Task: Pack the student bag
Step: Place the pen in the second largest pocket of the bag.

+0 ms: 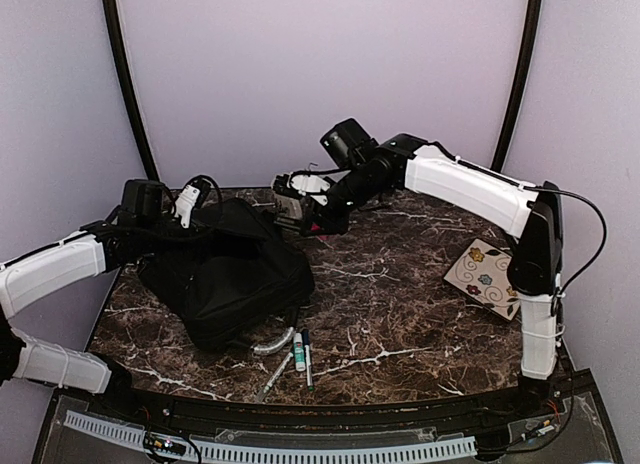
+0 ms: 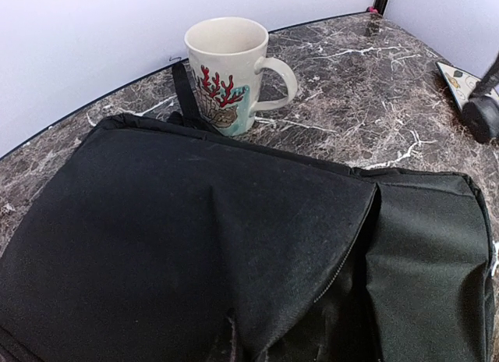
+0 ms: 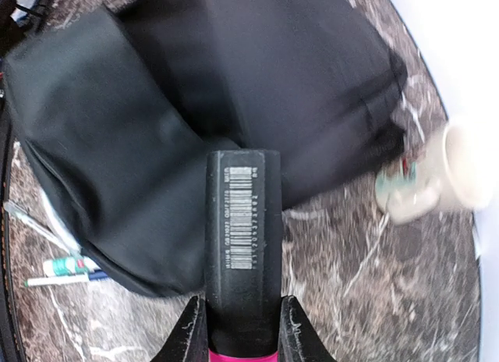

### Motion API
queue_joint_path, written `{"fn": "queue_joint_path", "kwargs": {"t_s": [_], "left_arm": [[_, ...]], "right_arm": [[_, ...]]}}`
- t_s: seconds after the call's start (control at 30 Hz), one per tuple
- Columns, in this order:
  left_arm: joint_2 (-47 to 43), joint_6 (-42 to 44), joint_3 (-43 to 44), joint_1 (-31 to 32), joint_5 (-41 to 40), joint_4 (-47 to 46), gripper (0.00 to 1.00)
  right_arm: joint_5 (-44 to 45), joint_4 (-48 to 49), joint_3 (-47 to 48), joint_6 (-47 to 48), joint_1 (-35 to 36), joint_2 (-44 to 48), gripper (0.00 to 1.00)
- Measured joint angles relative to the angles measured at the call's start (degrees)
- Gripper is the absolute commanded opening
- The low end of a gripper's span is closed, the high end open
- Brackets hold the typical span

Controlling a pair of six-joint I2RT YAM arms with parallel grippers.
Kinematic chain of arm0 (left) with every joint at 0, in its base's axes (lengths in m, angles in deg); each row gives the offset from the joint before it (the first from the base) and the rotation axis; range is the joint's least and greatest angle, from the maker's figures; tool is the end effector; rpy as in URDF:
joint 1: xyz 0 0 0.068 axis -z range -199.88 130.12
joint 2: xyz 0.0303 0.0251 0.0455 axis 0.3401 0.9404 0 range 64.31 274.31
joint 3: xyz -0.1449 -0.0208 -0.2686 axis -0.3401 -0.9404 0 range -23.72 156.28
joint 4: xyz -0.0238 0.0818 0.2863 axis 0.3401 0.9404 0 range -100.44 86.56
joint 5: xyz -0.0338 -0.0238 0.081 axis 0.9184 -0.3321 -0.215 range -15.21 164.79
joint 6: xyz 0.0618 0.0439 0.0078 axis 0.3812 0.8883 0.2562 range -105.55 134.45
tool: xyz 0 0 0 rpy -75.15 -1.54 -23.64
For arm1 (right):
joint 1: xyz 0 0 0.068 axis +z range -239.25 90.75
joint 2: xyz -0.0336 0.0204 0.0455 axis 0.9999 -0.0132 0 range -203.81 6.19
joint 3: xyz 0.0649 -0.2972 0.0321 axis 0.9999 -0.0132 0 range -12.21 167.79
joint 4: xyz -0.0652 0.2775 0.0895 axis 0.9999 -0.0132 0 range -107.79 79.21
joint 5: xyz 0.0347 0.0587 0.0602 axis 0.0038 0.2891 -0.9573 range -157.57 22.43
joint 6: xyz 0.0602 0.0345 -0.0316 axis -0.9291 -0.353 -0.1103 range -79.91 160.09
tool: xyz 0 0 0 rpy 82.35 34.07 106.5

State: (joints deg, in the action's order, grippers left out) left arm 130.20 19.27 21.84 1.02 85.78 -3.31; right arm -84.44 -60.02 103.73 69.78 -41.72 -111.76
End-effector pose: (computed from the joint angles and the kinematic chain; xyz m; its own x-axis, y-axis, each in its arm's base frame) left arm 0.2830 -0.1212 0.2797 -0.3867 0.2361 -0.8915 0.5427 0.8398 -0.0130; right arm 0.3449 0.4044 0.3209 -0.0472 -0.7534 -0.6559 -0.9805 0.1602 -0.1135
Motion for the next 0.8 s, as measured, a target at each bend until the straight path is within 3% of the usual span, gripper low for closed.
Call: {"fn": "queue_joint_path", "kwargs": {"t_s": [0.33, 0.8], "left_arm": [[1.6, -2.4, -1.6, 0.0, 2.5, -4.2, 0.0], [-0.3, -4.5, -3.7, -0.9, 4.6, -5.9, 0.0]], "right_arm": [[10.6, 7.8, 2.8, 4.7, 10.6, -4.0, 0.15], [30.6, 22.3, 3.1, 16.5, 15.9, -13.1, 0.13]]}}
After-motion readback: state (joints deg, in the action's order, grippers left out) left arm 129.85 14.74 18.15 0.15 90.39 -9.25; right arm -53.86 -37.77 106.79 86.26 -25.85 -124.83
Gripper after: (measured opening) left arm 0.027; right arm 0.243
